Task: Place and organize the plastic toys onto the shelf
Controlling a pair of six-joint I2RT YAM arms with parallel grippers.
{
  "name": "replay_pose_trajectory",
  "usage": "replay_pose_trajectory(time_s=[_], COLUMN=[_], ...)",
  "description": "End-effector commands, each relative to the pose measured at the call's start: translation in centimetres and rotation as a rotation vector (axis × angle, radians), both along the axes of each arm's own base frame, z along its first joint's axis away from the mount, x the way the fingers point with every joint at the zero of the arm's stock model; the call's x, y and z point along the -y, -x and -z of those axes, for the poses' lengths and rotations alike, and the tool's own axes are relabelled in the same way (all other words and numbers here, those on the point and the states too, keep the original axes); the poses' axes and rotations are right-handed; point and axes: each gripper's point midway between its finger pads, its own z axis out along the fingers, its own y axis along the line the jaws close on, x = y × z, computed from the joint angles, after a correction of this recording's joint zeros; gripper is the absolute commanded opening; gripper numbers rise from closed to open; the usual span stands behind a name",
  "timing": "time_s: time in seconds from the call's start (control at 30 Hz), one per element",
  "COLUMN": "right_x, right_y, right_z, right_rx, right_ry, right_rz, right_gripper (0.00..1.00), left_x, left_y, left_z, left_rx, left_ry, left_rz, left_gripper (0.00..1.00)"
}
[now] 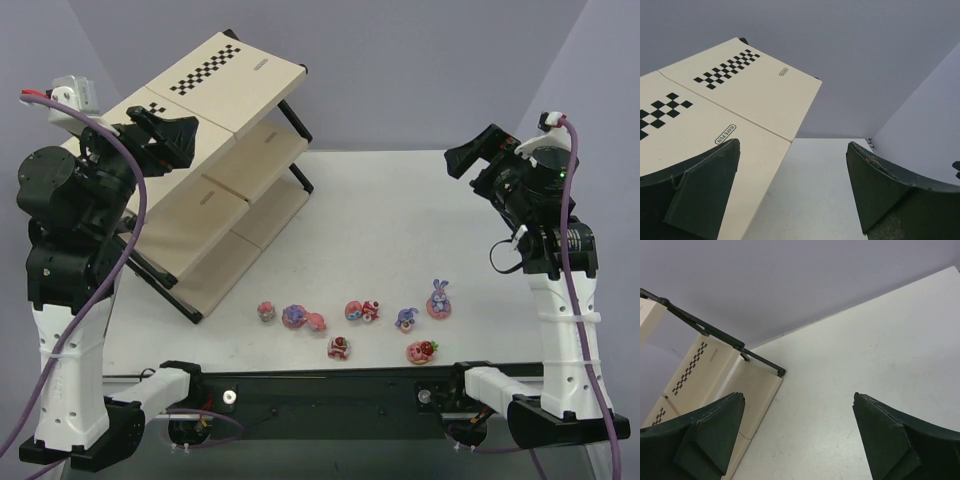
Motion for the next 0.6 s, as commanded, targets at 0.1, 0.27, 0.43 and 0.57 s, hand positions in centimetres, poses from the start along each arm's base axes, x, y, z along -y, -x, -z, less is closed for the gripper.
replay_pose_trajectory(time_s=[0.1, 0.27, 0.43, 0.57], right_x=[0.3, 1.1, 0.4, -0.5], right_y=[1.0, 2.1, 3.4, 5.2], right_z=[2.9, 5.3, 7.8, 12.2], right_rx=[-0.104, -0.169, -0.264, -0.408], right_ry=[0.041, 0.047, 0.051, 0.038], right_rz=[-0.019, 0.024, -0.032, -0.056], right_gripper=[1.00, 1.00, 0.99, 0.98], left_x=[2.0, 3.8, 5.2, 5.4], left_y=[0.1, 1.1, 1.0, 0.3], left_z=[-0.9, -1.2, -2.0, -1.6], left_rx=[0.098, 0.189, 0.200, 0.086], left_ry=[-0.044, -0.055, -0.107, -0.116], left_rz=[0.077, 0.154, 0.203, 0.212], left_gripper=[0.97, 0.97, 0.97, 0.97])
